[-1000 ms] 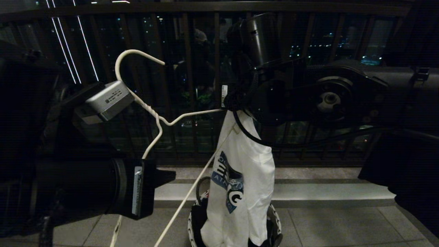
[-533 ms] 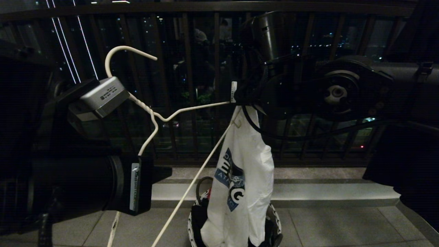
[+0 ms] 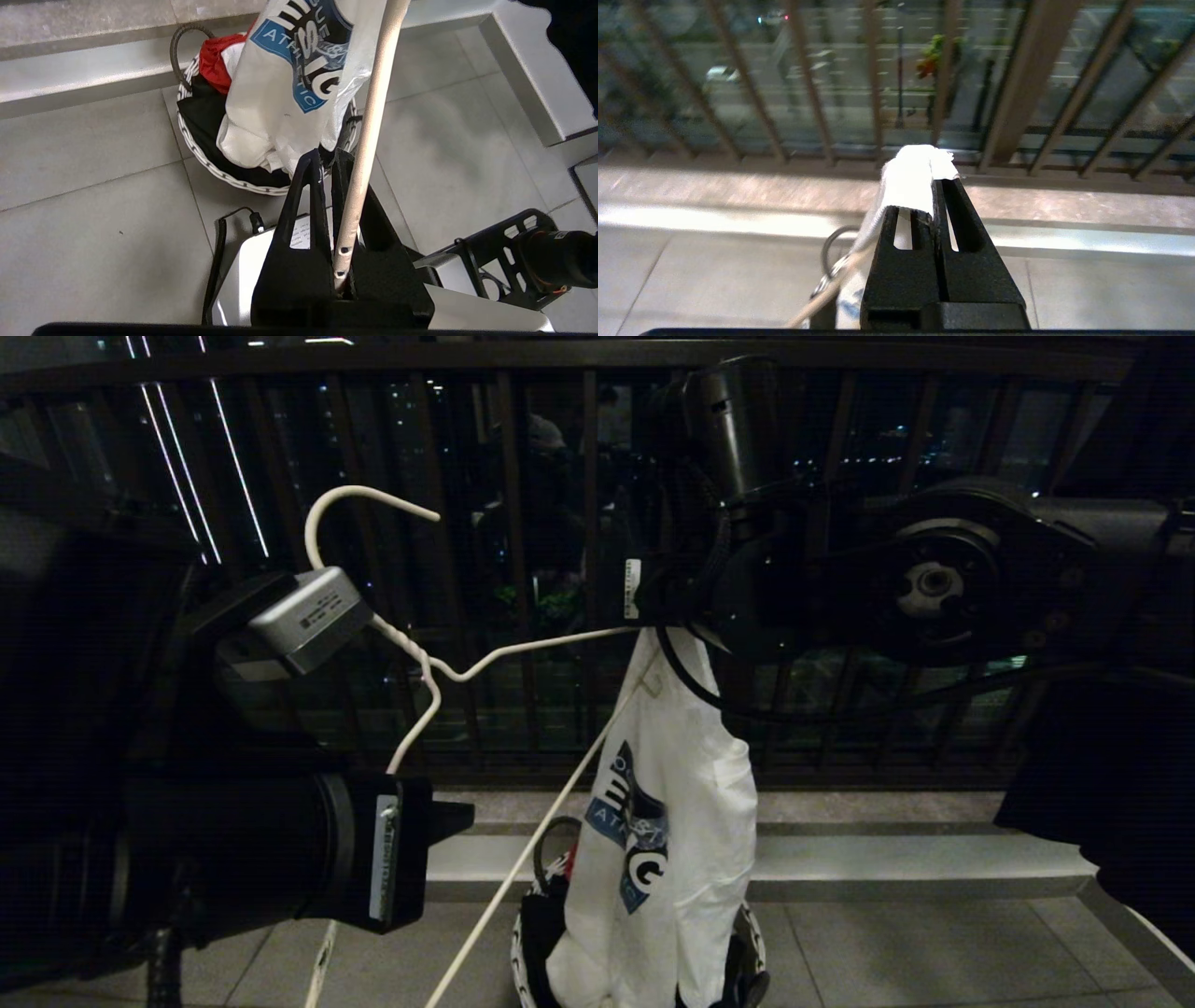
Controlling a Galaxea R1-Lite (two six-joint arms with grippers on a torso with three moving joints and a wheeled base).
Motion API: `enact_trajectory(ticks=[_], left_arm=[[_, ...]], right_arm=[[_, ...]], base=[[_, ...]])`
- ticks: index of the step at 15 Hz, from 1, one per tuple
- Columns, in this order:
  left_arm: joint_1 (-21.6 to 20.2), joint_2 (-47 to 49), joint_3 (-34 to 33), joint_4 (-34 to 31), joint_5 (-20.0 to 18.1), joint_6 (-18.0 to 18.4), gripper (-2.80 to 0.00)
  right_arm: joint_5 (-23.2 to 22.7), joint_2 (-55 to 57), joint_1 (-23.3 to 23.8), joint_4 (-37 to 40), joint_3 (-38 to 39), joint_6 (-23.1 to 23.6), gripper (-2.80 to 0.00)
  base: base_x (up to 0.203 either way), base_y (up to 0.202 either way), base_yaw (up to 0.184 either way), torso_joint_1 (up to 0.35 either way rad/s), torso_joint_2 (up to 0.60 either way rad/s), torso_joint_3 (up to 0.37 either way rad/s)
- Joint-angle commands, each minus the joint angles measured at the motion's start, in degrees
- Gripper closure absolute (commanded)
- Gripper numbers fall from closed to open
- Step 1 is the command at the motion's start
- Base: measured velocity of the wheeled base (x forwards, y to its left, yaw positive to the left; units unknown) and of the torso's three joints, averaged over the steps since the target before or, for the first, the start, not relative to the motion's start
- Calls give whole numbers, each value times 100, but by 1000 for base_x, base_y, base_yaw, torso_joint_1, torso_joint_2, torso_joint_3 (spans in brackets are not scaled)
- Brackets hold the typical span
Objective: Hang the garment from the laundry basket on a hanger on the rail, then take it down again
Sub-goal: Hang the clothes on the clothes rack
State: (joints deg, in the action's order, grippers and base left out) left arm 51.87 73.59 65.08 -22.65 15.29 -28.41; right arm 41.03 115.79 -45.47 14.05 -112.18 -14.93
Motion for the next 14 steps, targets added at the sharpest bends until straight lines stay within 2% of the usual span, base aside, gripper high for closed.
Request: enact_trajectory(ticks=[1,6,11,14], left_arm=[[-4,105,-1,-3,9,-35,0],[-43,74,204,-2,-45,-192,0],[-256,326,318,1,1,-376,0],[-256,540,229,6,171,-375,0]], right_arm=[[19,53,-209,53,3,-10,0],[25,216,-239,72,7,3,0],[19,161,-301,156,3,2,0],[3,31,-488,186,9,-1,0]], base=[[0,0,0,0,0,0],[0,0,0,0,0,0],[0,0,0,0,0,0],[0,0,0,0,0,0]])
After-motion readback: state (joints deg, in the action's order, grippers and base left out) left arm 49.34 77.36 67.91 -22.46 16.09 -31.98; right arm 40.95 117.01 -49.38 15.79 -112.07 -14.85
